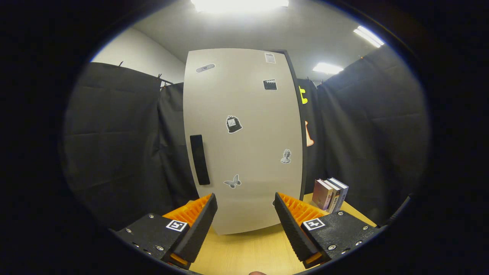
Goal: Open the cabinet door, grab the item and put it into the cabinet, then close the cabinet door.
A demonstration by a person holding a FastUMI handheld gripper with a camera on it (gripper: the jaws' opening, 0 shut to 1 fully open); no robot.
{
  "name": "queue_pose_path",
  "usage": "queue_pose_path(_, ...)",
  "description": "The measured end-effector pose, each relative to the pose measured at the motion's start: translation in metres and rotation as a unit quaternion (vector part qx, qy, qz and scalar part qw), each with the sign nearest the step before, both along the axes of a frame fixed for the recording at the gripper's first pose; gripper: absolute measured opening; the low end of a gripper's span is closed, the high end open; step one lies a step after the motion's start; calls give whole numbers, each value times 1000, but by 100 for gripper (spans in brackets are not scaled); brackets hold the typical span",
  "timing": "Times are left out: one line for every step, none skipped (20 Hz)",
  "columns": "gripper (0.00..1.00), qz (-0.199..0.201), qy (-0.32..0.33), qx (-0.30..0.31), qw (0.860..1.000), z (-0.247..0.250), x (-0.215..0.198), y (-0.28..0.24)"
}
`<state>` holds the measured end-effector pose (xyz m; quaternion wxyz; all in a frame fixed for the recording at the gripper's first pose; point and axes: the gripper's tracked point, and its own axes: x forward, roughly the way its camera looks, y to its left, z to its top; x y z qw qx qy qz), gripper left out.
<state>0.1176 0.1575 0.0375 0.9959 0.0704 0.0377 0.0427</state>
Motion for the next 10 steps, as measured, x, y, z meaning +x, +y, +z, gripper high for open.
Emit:
queue_pose_path(94,0,-1,0,1000,0,-1,0)
queue_pose_path(94,-1,-1,-1,1000,0,-1,0)
queue_pose_path(94,-1,-1,-1,1000,0,-2,0)
queue_pose_path(94,-2,-1,0,1000,0,-2,0)
queue_pose_path(94,-2,-1,1,1000,0,-2,0)
queue_pose_path(94,-3,-1,2,1000,0,-3,0)
queue_pose_path(94,-3,0,4,1000,-1,-3,1)
queue_pose_path(94,-2,0,7,1000,-1,-4,1)
queue_pose_path(94,-2,-1,8,1000,-1,-4,1)
queue_pose_path(94,-1,-2,8,1000,0,-3,1)
